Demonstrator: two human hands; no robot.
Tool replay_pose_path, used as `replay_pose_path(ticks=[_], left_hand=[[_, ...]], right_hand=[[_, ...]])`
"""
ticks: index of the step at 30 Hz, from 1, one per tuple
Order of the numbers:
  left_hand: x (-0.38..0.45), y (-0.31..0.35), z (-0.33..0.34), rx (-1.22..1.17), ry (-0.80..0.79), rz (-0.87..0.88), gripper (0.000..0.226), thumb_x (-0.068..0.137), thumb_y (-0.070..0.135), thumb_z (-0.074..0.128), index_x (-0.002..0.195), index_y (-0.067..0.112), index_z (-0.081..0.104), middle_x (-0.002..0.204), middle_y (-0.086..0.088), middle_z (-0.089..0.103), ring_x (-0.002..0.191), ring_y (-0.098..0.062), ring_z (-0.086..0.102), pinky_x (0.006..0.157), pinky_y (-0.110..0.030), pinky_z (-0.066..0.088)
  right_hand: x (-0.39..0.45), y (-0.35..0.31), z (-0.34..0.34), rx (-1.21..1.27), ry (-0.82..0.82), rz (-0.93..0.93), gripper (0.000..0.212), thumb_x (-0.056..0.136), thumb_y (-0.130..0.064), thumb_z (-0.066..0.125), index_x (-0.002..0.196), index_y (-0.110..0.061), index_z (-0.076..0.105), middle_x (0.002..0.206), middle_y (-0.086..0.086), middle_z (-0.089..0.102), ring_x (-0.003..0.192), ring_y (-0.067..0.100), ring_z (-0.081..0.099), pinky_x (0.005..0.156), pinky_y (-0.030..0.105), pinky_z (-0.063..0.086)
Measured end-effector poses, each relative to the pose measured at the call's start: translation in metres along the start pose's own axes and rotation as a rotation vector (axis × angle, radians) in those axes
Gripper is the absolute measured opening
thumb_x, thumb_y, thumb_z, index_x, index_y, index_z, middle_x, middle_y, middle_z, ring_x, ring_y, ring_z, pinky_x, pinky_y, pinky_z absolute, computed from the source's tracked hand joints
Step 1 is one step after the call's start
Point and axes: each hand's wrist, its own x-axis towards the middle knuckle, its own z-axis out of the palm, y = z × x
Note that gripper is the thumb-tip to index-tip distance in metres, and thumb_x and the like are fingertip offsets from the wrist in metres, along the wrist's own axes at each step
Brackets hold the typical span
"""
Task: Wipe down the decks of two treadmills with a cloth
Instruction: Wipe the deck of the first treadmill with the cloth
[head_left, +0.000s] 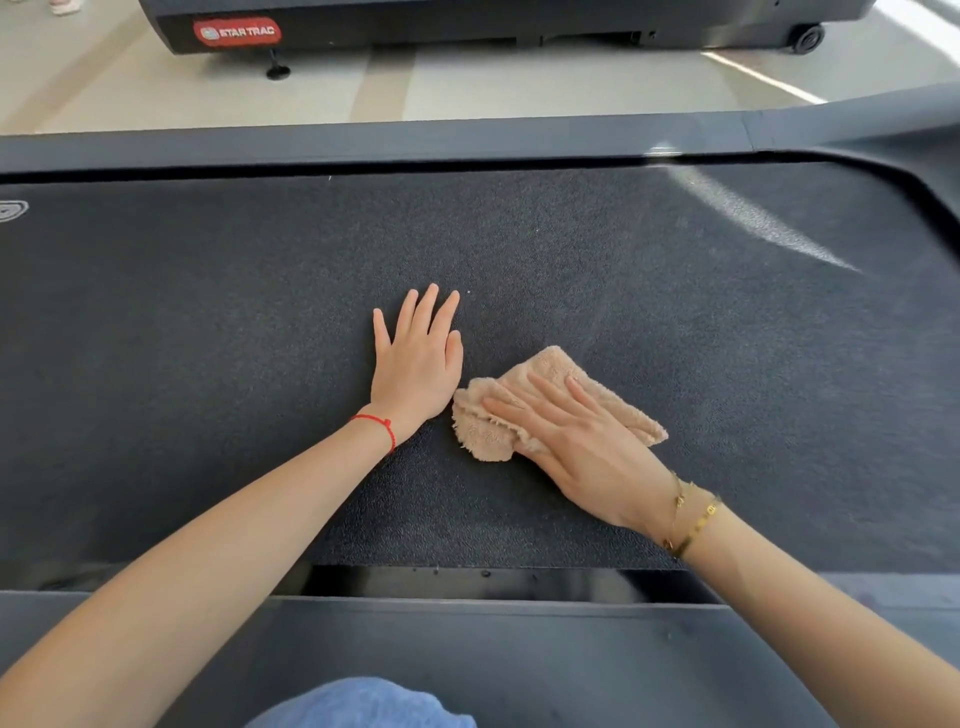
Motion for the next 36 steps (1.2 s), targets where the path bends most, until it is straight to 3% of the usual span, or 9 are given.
replay_pose_path(ticks=[7, 16, 22, 28, 32, 36], left_hand=[[-0.001, 0.0, -0.005, 0.0, -0.028, 0.001, 0.053, 0.106, 0.032, 0.026, 0.157, 0.024, 0.018, 0.165, 0.0, 0.014, 0.152, -0.02, 0.006, 0.121, -0.057, 0.003], [-0.003, 0.002, -0.008, 0.009, -0.056, -0.004, 0.053, 0.106, 0.033, 0.022, 0.158, 0.025, 0.016, 0.165, 0.0, 0.012, 0.153, -0.02, 0.004, 0.122, -0.056, 0.002], [-0.013, 0.004, -0.008, 0.018, -0.063, 0.004, 0.053, 0.106, 0.032, 0.023, 0.158, 0.023, 0.016, 0.165, -0.002, 0.012, 0.153, -0.022, 0.004, 0.121, -0.056, 0.002], [-0.041, 0.002, -0.011, -0.013, -0.076, 0.023, 0.053, 0.106, 0.032, 0.022, 0.158, 0.024, 0.014, 0.166, 0.0, 0.01, 0.153, -0.02, 0.002, 0.122, -0.055, 0.0], [-0.058, -0.001, -0.013, -0.019, -0.078, 0.031, 0.054, 0.105, 0.033, 0.021, 0.158, 0.025, 0.013, 0.166, 0.001, 0.008, 0.153, -0.019, 0.001, 0.122, -0.054, 0.0], [-0.065, -0.001, -0.012, -0.034, -0.06, 0.034, 0.053, 0.105, 0.032, 0.023, 0.158, 0.025, 0.015, 0.165, 0.001, 0.01, 0.153, -0.019, 0.002, 0.122, -0.054, 0.0]], right_hand=[[0.024, 0.043, -0.006, -0.105, 0.14, 0.155, 0.054, 0.102, -0.046, 0.031, 0.153, -0.029, 0.024, 0.16, -0.01, 0.021, 0.15, 0.021, 0.013, 0.122, 0.043, 0.006], [-0.002, 0.085, -0.013, -0.125, 0.212, 0.389, 0.057, 0.101, -0.047, 0.033, 0.154, -0.031, 0.018, 0.161, -0.009, 0.017, 0.15, 0.024, 0.013, 0.122, 0.041, 0.002], [-0.041, 0.055, -0.012, -0.044, 0.153, 0.393, 0.054, 0.103, -0.041, 0.032, 0.154, -0.035, 0.015, 0.161, -0.014, 0.01, 0.151, 0.02, 0.005, 0.122, 0.041, 0.003], [-0.08, 0.044, -0.009, -0.005, 0.145, 0.336, 0.053, 0.102, -0.041, 0.033, 0.153, -0.037, 0.018, 0.16, -0.018, 0.011, 0.151, 0.012, 0.004, 0.121, 0.028, -0.006], [-0.072, 0.042, -0.008, -0.046, 0.154, 0.379, 0.051, 0.103, -0.041, 0.029, 0.153, -0.038, 0.017, 0.16, -0.018, 0.011, 0.151, 0.015, 0.004, 0.123, 0.038, -0.001], [-0.068, 0.04, -0.01, -0.031, 0.091, 0.23, 0.049, 0.105, -0.036, 0.028, 0.152, -0.037, 0.017, 0.16, -0.017, 0.011, 0.151, 0.016, 0.002, 0.122, 0.035, -0.005]])
